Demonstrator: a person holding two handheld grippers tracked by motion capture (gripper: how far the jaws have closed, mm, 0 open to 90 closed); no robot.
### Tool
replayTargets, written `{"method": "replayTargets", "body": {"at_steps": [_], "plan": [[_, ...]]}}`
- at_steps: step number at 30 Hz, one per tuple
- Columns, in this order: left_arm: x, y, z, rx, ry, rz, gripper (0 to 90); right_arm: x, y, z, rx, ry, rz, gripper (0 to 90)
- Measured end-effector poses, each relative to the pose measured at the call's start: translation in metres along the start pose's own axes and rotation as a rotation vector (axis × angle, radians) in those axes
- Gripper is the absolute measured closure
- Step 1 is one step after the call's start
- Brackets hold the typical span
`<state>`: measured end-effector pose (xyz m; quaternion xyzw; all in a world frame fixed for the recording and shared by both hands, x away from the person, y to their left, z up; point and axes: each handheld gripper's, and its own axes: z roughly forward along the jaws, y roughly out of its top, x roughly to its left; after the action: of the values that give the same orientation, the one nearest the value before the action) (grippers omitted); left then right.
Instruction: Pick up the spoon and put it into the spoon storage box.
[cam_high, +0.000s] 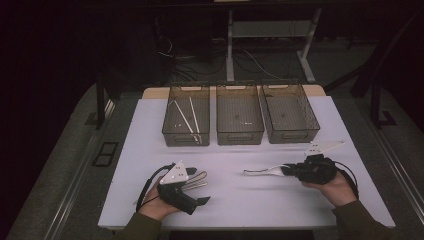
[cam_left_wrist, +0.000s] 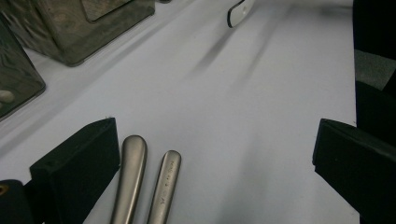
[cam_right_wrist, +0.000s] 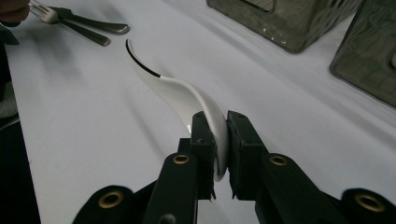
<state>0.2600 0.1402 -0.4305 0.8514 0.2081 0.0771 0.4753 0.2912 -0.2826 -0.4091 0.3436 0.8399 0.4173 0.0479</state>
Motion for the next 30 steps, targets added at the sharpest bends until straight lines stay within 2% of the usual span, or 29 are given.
{"method": "replayTargets", "body": {"at_steps": [15,30], "plan": [[0.000,0.000,0.000,0.000,0.000,0.002,0.2,-0.004,0.015,-0.002,-0.055,-0.016,0.015,82.0],[0.000,0.000,0.000,-0.001,0.002,0.001,0.2,-0.013,0.041,0.001,-0.132,-0.052,0.039,82.3]]}}
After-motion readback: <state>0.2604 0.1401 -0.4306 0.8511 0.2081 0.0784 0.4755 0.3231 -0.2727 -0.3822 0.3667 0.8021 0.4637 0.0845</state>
